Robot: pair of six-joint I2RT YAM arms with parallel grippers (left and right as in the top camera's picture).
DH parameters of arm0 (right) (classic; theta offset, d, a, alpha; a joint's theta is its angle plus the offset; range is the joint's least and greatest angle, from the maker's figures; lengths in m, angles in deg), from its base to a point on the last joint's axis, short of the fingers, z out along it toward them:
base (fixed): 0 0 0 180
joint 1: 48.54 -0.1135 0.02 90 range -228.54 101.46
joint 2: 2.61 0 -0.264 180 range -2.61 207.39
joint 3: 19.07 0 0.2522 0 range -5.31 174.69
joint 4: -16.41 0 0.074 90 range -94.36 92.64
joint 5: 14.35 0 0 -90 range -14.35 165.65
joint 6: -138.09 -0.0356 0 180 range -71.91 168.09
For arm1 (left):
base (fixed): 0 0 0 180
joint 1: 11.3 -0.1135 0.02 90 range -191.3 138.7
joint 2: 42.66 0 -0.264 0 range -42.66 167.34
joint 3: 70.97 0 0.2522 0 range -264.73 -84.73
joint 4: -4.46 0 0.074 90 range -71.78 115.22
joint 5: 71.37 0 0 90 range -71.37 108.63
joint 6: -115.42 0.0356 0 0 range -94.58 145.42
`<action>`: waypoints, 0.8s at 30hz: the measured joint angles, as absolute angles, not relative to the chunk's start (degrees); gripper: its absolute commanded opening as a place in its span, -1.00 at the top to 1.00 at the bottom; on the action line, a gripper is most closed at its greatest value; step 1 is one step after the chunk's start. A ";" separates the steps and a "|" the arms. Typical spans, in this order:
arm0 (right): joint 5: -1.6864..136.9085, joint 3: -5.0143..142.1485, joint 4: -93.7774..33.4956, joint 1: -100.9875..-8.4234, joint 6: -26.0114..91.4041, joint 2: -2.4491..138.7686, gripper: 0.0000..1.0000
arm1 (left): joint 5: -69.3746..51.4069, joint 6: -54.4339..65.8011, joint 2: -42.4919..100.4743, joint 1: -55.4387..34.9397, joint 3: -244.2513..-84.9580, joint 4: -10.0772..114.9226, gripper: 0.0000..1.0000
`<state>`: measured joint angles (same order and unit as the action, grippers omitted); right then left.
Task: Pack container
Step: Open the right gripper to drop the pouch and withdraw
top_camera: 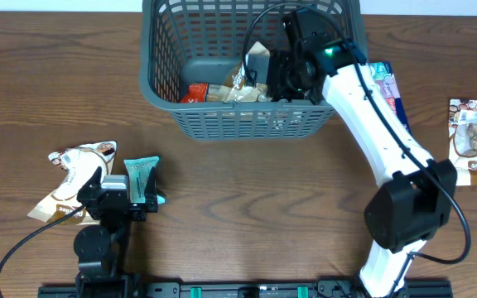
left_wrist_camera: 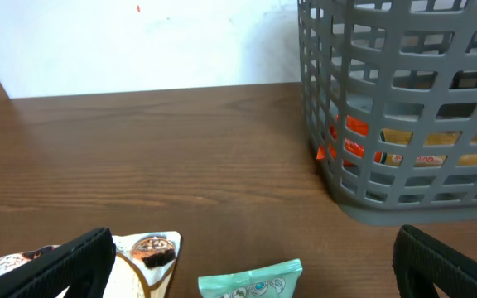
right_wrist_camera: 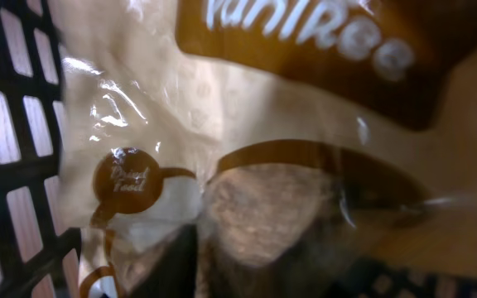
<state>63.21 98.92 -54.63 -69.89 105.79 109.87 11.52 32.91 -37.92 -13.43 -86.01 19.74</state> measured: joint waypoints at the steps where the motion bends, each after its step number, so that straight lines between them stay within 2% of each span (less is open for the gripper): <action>1: 63.16 98.92 -54.74 -69.89 105.72 110.25 0.23 | 11.52 32.88 -37.92 -13.43 -86.01 19.74 -0.97; 3: 63.25 98.92 -54.94 -69.89 105.57 110.49 0.11 | 11.52 32.88 -37.92 -13.43 -86.01 19.74 -0.97; 5: 63.19 98.94 -54.85 -69.89 105.17 110.51 -0.10 | 11.50 32.86 -37.92 -13.43 -86.01 19.74 -0.97; 10: 63.19 99.00 -54.81 -69.89 104.74 110.51 -0.15 | 11.50 32.67 -37.92 -13.43 -86.01 19.74 -0.97; 12: 63.16 99.00 -54.78 -69.89 103.88 110.51 -0.41 | 11.50 32.53 -37.92 -13.43 -86.01 19.74 -0.97; 15: 63.27 99.29 -54.24 -69.89 103.58 110.33 -0.55 | 11.50 32.49 -37.92 -13.43 -86.01 19.74 -0.97; 19: 63.88 100.31 -50.85 -69.71 101.90 108.67 -0.98 | 11.50 32.45 -37.92 -13.43 -86.01 19.71 -0.97; 24: 65.68 101.89 -42.41 -67.70 96.21 103.05 -0.99 | 11.50 31.62 -37.92 -13.43 -86.01 19.74 -0.97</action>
